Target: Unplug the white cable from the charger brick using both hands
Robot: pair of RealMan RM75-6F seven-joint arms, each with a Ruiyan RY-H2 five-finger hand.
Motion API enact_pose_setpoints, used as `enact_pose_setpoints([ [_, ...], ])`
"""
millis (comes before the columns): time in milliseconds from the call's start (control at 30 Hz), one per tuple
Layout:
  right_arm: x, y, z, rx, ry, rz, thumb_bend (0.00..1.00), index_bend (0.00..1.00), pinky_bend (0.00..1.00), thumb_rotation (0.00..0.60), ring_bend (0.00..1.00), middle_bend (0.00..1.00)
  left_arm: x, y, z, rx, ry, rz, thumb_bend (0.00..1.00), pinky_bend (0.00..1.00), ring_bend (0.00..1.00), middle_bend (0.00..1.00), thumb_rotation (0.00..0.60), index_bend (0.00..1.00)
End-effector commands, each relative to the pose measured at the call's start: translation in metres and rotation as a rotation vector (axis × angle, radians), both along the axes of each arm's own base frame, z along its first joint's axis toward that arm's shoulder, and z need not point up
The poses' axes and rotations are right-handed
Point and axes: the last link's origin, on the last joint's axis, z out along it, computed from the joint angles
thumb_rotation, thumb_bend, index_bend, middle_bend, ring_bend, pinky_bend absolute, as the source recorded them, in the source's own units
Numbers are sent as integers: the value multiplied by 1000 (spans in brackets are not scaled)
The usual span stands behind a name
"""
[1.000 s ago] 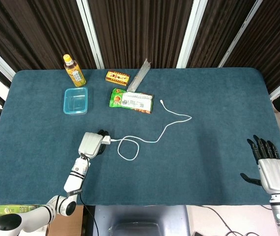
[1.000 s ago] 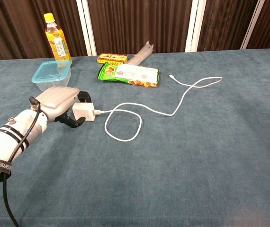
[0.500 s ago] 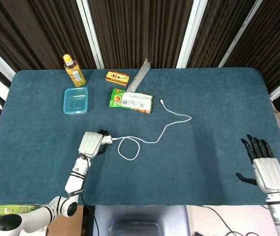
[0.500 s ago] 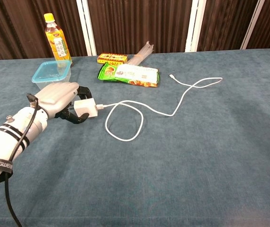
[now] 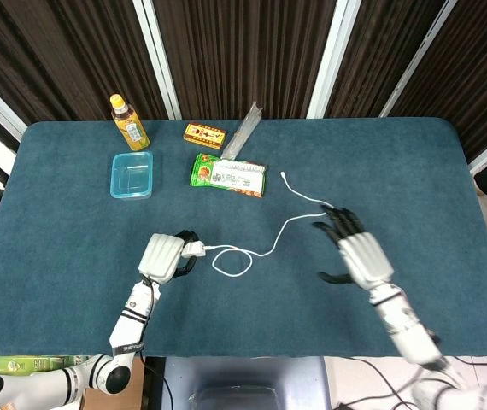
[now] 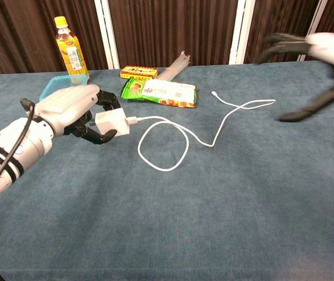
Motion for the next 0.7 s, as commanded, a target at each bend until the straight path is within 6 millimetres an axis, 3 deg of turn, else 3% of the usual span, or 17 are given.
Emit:
enact_pose_setpoints([
  [33, 42, -21, -33, 25, -39, 43, 298, 425, 0, 600, 0, 20, 6, -2, 4, 15, -10, 9, 662, 1000, 1000, 764, 600, 739],
  [267, 85, -36, -81, 62, -81, 60, 346, 518, 0, 600, 0, 66, 21, -8, 6, 9, -39, 1, 663, 1000, 1000, 771, 600, 739],
  [433, 100, -42, -97, 75, -116, 52, 381, 547, 0, 600, 0, 75, 24, -11, 9, 14, -56, 6, 663, 1000, 1000, 777, 600, 739],
  [533, 107, -44, -105, 92, -125, 50, 454, 562, 0, 600, 0, 87, 27, -13, 11, 11, -82, 6, 664, 1000, 1000, 778, 600, 739],
  [700, 116, -41, -111, 119, -164, 50, 464, 586, 0, 600, 0, 106, 30, -15, 10, 5, -94, 4, 664, 1000, 1000, 778, 600, 739],
])
